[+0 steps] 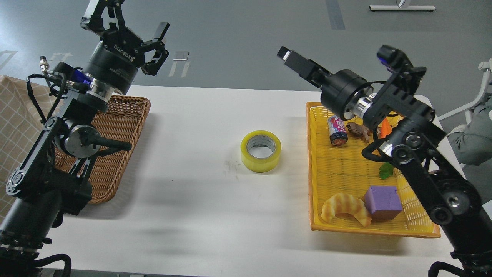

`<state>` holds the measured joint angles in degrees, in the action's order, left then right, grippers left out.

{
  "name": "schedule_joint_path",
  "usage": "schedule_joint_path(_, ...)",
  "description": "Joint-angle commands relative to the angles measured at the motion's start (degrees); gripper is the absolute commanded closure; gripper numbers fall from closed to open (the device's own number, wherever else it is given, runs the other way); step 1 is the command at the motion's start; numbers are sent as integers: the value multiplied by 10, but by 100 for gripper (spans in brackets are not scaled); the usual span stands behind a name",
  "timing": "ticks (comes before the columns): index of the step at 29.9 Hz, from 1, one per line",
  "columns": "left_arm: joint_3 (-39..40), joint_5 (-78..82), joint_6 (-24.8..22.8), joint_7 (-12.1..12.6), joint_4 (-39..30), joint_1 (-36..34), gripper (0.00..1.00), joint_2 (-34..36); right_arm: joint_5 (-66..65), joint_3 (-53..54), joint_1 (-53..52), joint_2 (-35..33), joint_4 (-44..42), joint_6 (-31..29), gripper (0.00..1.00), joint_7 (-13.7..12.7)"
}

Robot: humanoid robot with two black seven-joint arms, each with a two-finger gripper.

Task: Place and transfer tape with both arms
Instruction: 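Open the right gripper and raise the right arm away from the tape, then reach the left gripper across the table to the tape roll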

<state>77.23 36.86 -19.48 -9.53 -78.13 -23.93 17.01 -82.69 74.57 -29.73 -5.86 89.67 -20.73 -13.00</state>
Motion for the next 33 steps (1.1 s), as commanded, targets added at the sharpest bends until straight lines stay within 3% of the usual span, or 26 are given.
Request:
schedule_joint_path(1,0,1,4,-11,0,-2,2,-3,127,64,16,7,9,2,0,14)
schedule_joint_path(9,-1,1,-2,-15,-1,0,2,-37,188,164,46,59,6,1,0,62)
schedule_joint_path(14,-1,1,4,-18,-2,-4,2,-56,187,162,47,59,2,3,0,64)
schedule_joint_path(16,-4,24,8,-25,-3,-9,2,-54,187,161,47,59,2,2,0,63)
schedule_joint_path(20,-20,256,13,-69,-6,-10,2,-48,187,161,49,59,2,2,0,63)
schedule_joint_path(22,-24,393,31,-91,-6,-9,2,-50,187,162,51,59,4,2,0,62)
schedule_joint_path(24,-27,542,108,-93,0,-9,2,-54,187,163,56,59,9,3,0,62)
schedule_joint_path(27,-69,628,175,-95,9,-14,2,-53,187,163,59,59,9,2,0,62)
schedule_joint_path(30,-163,686,190,-96,8,-16,2,-30,187,160,65,59,6,-1,0,62)
schedule_joint_path(33,-205,733,193,-98,8,-16,2,21,187,160,71,59,5,-2,0,62)
